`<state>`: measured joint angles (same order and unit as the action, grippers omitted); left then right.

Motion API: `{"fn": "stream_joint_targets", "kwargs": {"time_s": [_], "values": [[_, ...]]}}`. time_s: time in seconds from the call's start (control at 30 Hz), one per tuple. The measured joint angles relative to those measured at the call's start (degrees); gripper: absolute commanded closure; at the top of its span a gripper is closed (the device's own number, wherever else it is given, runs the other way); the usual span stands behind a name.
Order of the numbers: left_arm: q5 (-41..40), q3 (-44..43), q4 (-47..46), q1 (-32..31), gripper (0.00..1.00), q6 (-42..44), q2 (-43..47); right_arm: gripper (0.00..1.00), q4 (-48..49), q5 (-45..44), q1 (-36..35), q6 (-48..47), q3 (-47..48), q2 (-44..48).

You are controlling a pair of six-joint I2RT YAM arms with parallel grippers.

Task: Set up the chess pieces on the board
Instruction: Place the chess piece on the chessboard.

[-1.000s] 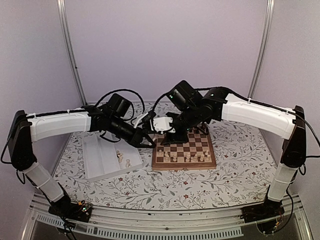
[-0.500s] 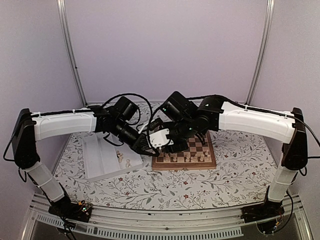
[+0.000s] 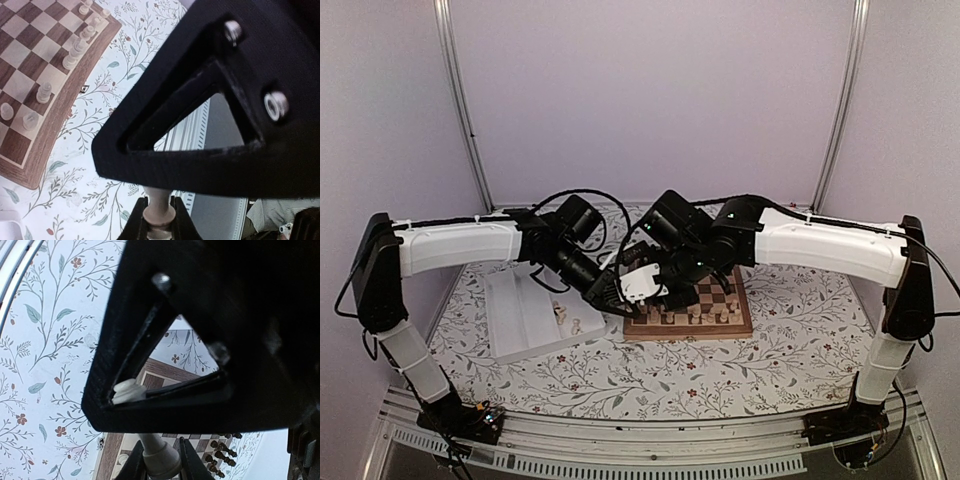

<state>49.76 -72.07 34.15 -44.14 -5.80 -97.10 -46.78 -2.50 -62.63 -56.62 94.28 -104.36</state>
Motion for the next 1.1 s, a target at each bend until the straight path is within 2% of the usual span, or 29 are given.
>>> {"fn": "stream_joint_targets", "kwargs": {"time_s": [0.13,0.2,0.27,0.33,0.53,0.67,0.8,0.93,1.0,1.1], "values": [[1.7,-0.8,1.6,0.0,0.97,1.0,-1.5,0.73,1.5,0.0,0.0,0.2,-1.3,0.0],[2.5,-1.4,2.0,0.0,0.97,1.5,-2.5,0.78,1.8,0.1,0.0,0.0,-1.7,0.0],[3.1,-2.1,2.6,0.0,0.97,2.0,-3.3,0.88,1.6,0.1,0.0,-0.3,-2.0,0.0],[3.2,-2.1,2.9,0.1,0.92,2.2,-3.4,0.93,1.3,0.3,-0.1,-0.9,-2.1,0.0],[0.1,-2.1,3.6,0.0,0.69,2.5,-3.0,0.94,3.0,1.3,0.2,-0.4,-3.7,0.0],[-7.7,2.0,0.5,0.1,0.67,1.1,3.9,0.94,4.2,8.5,3.3,3.4,-4.9,0.3],[-15.7,8.5,-6.8,0.3,0.63,-1.9,17.2,0.94,4.2,19.5,8.8,8.6,-5.9,2.5],[-24.1,18.2,-22.3,-0.3,0.55,-4.3,30.9,0.94,5.1,32.2,14.8,14.0,-5.9,4.3],[-28.4,22.5,-30.4,-1.4,0.52,-4.4,34.8,0.93,5.8,38.9,17.5,17.0,-5.9,4.5],[-32.8,25.0,-38.8,-3.7,0.52,-3.5,34.6,0.93,7.1,47.4,20.3,21.2,-6.4,4.5]]}}
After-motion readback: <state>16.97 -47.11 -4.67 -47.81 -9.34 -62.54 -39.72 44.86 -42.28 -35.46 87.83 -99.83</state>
